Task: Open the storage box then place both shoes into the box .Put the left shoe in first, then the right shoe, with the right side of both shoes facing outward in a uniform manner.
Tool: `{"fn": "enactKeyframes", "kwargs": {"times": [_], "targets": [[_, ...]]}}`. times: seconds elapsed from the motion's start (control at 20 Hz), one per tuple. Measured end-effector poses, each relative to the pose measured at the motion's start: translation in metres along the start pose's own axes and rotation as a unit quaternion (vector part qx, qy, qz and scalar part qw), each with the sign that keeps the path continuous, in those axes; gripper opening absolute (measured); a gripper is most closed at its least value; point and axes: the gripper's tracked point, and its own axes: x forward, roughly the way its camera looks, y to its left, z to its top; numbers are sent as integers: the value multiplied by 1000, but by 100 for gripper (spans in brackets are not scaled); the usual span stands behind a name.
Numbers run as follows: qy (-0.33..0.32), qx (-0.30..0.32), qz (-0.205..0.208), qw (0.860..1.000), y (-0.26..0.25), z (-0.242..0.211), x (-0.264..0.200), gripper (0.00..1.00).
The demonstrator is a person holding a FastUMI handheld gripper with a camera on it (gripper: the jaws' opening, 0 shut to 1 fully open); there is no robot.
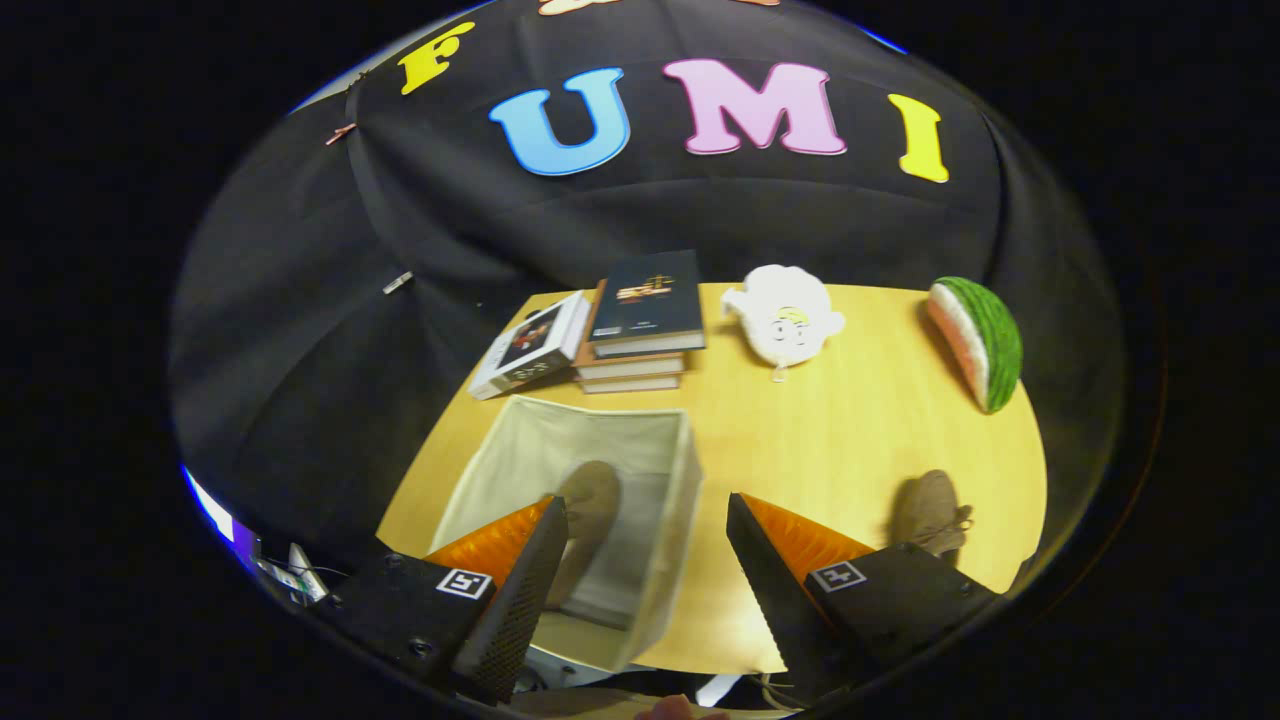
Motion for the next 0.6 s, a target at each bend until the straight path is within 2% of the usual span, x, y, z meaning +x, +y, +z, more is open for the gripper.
{"fn": "enactKeyframes", "kwargs": {"times": [0.3,0.5,0.6], "targets": [[30,-3,-115,993,-163,-64,-39,99],[72,26,-152,985,-242,-105,-36,99],[90,29,-149,984,-265,-115,-21,99]]}}
